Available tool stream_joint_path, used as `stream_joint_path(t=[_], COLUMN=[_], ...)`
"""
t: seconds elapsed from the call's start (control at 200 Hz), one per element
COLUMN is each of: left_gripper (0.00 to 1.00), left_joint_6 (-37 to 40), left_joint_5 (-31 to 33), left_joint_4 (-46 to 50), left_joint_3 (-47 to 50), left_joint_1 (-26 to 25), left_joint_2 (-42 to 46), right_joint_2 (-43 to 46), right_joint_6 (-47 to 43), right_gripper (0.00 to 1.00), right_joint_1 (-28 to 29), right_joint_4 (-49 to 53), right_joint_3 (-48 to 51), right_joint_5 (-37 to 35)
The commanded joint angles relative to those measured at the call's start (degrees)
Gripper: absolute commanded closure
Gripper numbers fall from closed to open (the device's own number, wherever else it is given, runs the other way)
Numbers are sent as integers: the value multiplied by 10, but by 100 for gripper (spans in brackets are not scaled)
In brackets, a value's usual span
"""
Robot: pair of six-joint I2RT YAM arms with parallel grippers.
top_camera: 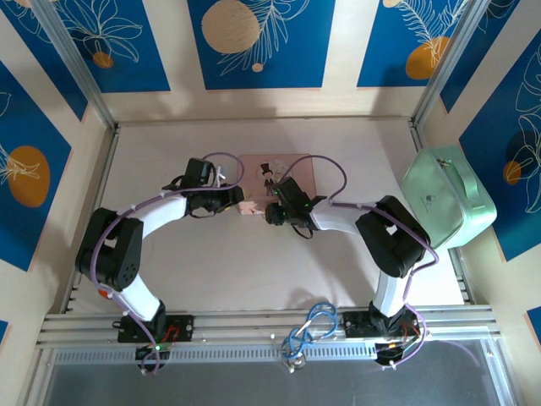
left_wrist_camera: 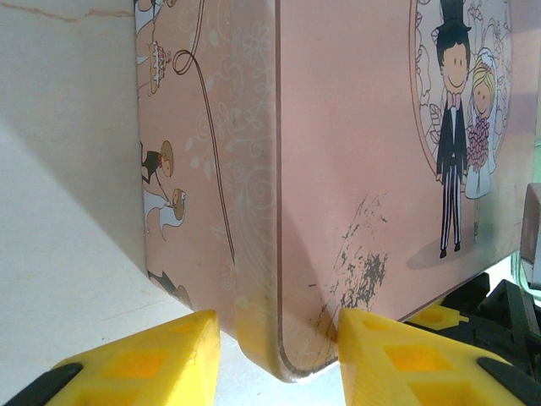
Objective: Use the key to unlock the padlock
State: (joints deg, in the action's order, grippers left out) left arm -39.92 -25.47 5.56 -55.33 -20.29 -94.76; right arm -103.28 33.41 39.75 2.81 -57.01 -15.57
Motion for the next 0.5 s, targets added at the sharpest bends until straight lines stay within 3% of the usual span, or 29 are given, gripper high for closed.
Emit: stream_joint_path(t=[0.0, 0.27, 0.495], left_gripper=[60, 61, 62], left_joint_6=[17, 19, 24], left_joint_5=[-7, -10, -8], left_joint_4=[16, 19, 25], left_joint_3=[13, 10, 9], left_joint_1=[9, 9, 8], left_joint_2=[4, 5, 6], right_joint_2=[-14, -22, -33], right_joint_6=[-5, -7, 6], right_gripper=[57, 51, 61], right_joint_1=[2, 10, 10], right_joint_4=[23, 20, 25], right_joint_3=[-20, -31, -42], right_joint_5=[-21, -11, -9])
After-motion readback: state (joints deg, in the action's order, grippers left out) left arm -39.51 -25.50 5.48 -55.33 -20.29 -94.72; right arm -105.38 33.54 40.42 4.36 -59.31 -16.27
